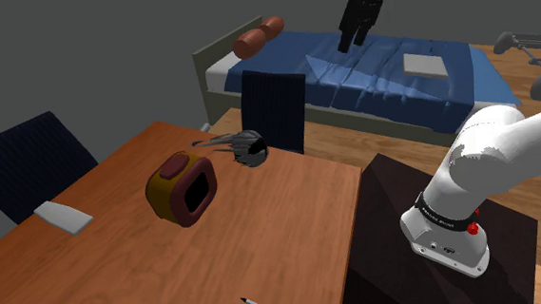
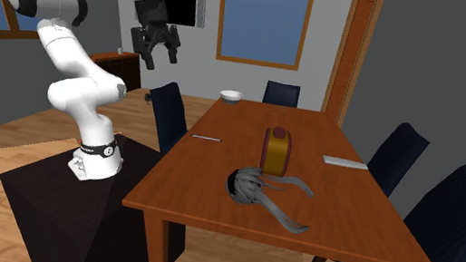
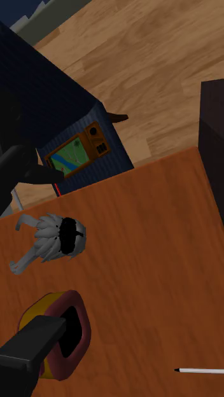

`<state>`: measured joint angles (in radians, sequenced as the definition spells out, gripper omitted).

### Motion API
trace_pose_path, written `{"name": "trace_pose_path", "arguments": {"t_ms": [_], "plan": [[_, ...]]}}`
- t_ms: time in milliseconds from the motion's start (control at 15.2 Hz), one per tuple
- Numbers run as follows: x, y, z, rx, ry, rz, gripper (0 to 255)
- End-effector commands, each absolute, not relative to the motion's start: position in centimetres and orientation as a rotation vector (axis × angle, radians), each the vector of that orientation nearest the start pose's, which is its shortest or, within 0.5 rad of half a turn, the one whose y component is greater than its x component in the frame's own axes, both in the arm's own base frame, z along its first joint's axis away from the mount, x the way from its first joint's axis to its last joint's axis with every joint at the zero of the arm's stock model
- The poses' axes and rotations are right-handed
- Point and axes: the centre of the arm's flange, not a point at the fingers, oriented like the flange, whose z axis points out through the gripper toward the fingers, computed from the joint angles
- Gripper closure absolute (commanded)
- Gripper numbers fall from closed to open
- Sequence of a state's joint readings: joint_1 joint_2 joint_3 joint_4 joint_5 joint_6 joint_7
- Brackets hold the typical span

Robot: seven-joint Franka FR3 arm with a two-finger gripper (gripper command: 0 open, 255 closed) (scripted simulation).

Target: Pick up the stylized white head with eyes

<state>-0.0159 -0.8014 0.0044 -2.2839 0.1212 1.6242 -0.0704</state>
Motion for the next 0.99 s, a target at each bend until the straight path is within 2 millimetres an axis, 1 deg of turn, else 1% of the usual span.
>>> {"name": "trace_pose_path", "arguments": {"t_ms": [0, 924], "plan": [[30.8, 0.9, 63.5, -3.02, -0.091, -0.222, 0], [44.1, 7.3, 52.0, -3.075, -0.393, -0.241, 0]]}}
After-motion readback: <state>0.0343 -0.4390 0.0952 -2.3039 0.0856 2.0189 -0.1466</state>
